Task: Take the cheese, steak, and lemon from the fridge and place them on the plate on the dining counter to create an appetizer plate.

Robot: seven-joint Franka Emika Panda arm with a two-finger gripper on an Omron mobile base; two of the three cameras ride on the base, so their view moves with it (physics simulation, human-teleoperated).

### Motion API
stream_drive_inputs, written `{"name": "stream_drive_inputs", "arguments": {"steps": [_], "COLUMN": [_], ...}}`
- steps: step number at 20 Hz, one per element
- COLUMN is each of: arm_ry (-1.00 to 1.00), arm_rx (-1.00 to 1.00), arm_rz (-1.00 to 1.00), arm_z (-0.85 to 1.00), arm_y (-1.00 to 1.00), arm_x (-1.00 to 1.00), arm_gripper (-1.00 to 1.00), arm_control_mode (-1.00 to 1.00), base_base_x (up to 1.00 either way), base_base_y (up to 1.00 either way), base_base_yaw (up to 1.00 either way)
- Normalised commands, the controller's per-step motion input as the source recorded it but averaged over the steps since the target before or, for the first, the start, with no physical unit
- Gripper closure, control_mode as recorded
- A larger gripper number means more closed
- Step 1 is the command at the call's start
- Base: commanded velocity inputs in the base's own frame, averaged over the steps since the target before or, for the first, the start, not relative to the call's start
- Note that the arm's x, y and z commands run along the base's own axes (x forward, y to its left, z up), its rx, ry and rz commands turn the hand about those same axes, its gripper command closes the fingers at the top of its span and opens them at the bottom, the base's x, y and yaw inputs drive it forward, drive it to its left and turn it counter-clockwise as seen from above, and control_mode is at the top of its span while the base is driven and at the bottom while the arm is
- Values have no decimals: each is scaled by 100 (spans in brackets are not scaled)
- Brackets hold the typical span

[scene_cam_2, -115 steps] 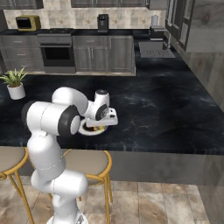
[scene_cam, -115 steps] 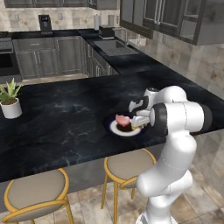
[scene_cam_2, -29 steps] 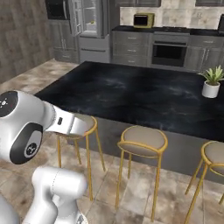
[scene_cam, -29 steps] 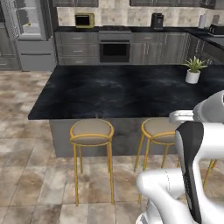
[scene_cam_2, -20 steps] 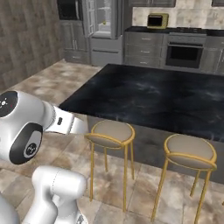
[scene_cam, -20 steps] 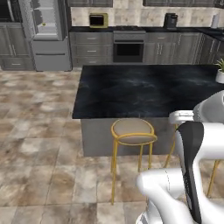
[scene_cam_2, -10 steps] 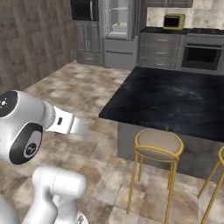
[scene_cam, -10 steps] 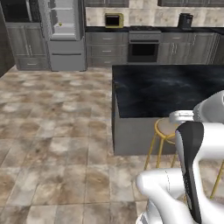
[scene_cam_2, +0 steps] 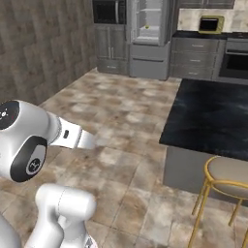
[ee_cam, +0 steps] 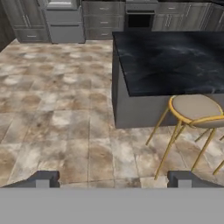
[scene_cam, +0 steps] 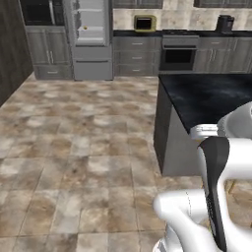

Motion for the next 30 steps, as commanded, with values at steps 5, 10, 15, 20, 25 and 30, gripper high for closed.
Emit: {"name": "stream_drive_inputs", "arguments": {"steps": [5,10,15,20,25,30], "arm_ry": [0,0,0,0,0,0], "arm_rx": [0,0,0,0,0,0], "arm_rz": [0,0,0,0,0,0], "arm_z": [0,0,0,0,0,0], "arm_y": [0,0,0,0,0,0], "arm_x": [0,0,0,0,0,0], "arm_gripper": [-100,-100,-100,-100,-100,-100], "arm_control_mode": [100,100,100,100,100,100], "base_base_x": [66,99,100,100,100,100], "base_base_y": [100,85,12,-4,-6,0], "base_base_yaw": [-3,0,0,0,0,0]}}
